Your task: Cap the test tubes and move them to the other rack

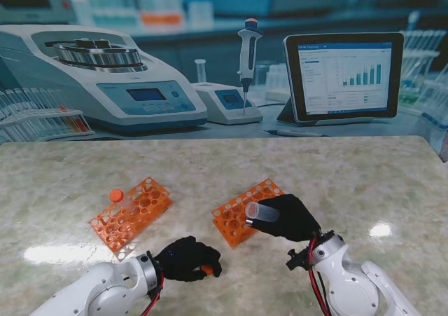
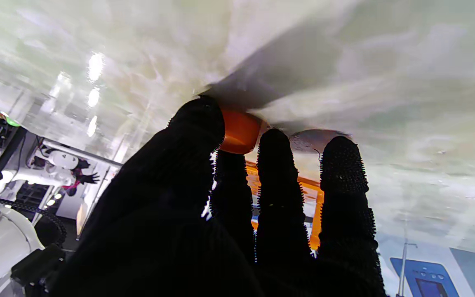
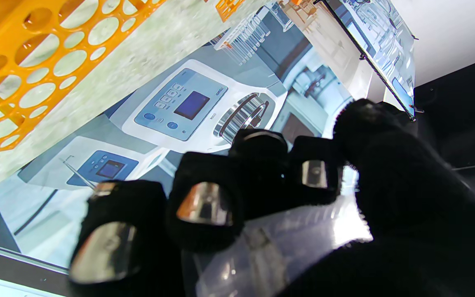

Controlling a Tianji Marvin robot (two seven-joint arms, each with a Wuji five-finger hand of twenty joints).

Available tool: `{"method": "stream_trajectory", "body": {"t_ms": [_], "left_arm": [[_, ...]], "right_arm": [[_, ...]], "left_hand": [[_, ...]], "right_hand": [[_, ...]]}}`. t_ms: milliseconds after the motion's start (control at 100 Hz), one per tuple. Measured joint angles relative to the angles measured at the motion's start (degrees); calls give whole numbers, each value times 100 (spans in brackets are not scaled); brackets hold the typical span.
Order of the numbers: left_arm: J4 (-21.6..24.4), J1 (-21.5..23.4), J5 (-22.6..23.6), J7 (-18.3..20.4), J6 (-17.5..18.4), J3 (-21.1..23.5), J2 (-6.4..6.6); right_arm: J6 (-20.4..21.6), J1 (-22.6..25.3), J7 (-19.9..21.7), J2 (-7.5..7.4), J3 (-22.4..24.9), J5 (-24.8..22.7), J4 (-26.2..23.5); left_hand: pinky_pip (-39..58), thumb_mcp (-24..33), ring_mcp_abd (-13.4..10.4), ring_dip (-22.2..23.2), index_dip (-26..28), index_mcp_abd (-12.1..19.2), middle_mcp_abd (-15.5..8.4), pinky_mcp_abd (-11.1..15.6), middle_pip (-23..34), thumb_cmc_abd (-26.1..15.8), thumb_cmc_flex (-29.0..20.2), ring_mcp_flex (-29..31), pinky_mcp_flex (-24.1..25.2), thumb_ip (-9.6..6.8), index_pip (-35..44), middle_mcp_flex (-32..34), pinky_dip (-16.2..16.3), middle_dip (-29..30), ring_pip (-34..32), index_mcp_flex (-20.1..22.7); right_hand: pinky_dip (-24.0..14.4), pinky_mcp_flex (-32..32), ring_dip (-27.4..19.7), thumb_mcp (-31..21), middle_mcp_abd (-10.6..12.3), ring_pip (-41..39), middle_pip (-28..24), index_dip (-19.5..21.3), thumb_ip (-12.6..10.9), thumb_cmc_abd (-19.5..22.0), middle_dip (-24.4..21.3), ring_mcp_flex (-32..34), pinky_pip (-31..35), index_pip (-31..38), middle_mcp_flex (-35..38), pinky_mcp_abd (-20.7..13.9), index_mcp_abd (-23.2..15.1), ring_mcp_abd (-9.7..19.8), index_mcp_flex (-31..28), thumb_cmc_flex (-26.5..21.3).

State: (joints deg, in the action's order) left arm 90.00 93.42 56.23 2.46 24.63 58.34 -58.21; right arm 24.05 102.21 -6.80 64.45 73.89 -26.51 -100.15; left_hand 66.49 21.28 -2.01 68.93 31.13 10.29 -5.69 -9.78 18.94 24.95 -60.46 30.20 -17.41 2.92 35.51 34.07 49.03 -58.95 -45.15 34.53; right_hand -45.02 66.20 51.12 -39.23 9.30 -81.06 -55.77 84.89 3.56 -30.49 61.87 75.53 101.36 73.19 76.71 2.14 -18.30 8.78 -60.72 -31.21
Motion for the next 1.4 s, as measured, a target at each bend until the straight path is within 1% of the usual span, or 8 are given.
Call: {"method": "stream_trajectory", "body": {"t_ms": [230, 410, 500, 700, 800, 1020, 1150, 1400], "left_arm": [[-114, -173, -61, 19, -137, -49, -20], [-154, -231, -48, 30, -215, -18, -28], [-184, -258, -47, 17, -259, -11, -33], [-259, -323, 25, -63, -368, 11, -44], [-315, -372, 17, -103, -420, 11, -51], [-206, -269, 102, 77, -522, 253, -64], [-161, -267, 109, 86, -564, 217, -29], [-171, -296, -13, 94, -597, 174, -23]], "right_arm": [[-29, -3, -3, 1, 1, 5, 1], [-32, -21, -5, 2, -1, 17, 10], [-32, -37, -5, 2, -2, 25, 18], [-32, -64, -1, 3, -2, 36, 35], [-32, -75, 1, 3, -2, 41, 45], [-34, -101, 9, 4, -2, 62, 74], [-37, -107, 10, 4, -1, 68, 84], [-33, -107, 10, 5, 10, 81, 93]], "left_hand": [[13, -510, 74, 45, 90, 13, -31, 9, -199, -104, -119, 273, -229, 8, 348, 195, 0, -388, 59, 12], [13, -605, 112, 23, 144, 10, -41, 24, -407, -118, -215, 462, -464, 11, 421, 306, -132, -437, 239, 66], [14, -606, 112, 3, 152, 10, -41, 42, -408, -119, -219, 534, -597, 159, 483, 312, -232, -439, 253, 67], [-206, -551, 112, -50, 163, 19, -41, 64, -385, -120, -221, 534, -818, 349, 517, 348, -662, -280, 431, 68], [-218, -340, 112, -50, 164, 8, -41, 135, -325, -53, -221, 537, -915, 364, 537, 349, -814, -11, 543, 97], [-266, 319, 153, -42, 156, -195, 42, 210, -233, 285, -616, 585, -1091, 394, 512, 255, -1719, 1092, 1121, 128], [-294, 436, 216, -42, 149, -260, 87, 202, -162, 384, -724, 626, -1220, 394, 487, 254, -1922, 1226, 1225, 128], [-246, 440, 300, -57, 73, -376, 224, 227, -51, 500, -732, 790, -1486, 395, 427, 317, -2018, 1076, 1231, 327]], "right_hand": [[0, 0, 0, 3, 0, 0, 0, 0, 0, 0, 0, -1, 0, 0, 0, 0, 0, -3, 0, -1], [0, 0, 0, 4, 0, 0, 0, 1, 0, 0, 0, -1, 0, 0, 0, 0, 0, -8, 0, -2], [0, 0, 0, 5, 0, 0, 0, 2, 0, 0, 0, -1, 0, 0, 0, 0, 0, -9, 0, -2], [0, 0, 0, 8, 0, 0, 0, 2, 0, 0, 0, -1, 0, 0, 0, 0, 0, -12, 0, -2], [0, 0, 0, 14, 0, 0, 0, 3, 0, 0, 0, -1, 0, 0, 0, 0, 0, -14, 0, -3], [0, 0, 0, 31, 0, 0, 0, 3, 0, 0, 0, -1, 0, 0, 0, 0, 0, -20, 0, -6], [0, 0, 0, 32, 0, 0, 0, 5, 0, 0, 0, -2, 0, 0, 0, 0, 0, -21, 0, -6], [0, 0, 0, 37, -1, 0, 0, 7, 0, 0, -32, -2, 0, 0, 0, -1, 0, -23, 0, -7]]}}
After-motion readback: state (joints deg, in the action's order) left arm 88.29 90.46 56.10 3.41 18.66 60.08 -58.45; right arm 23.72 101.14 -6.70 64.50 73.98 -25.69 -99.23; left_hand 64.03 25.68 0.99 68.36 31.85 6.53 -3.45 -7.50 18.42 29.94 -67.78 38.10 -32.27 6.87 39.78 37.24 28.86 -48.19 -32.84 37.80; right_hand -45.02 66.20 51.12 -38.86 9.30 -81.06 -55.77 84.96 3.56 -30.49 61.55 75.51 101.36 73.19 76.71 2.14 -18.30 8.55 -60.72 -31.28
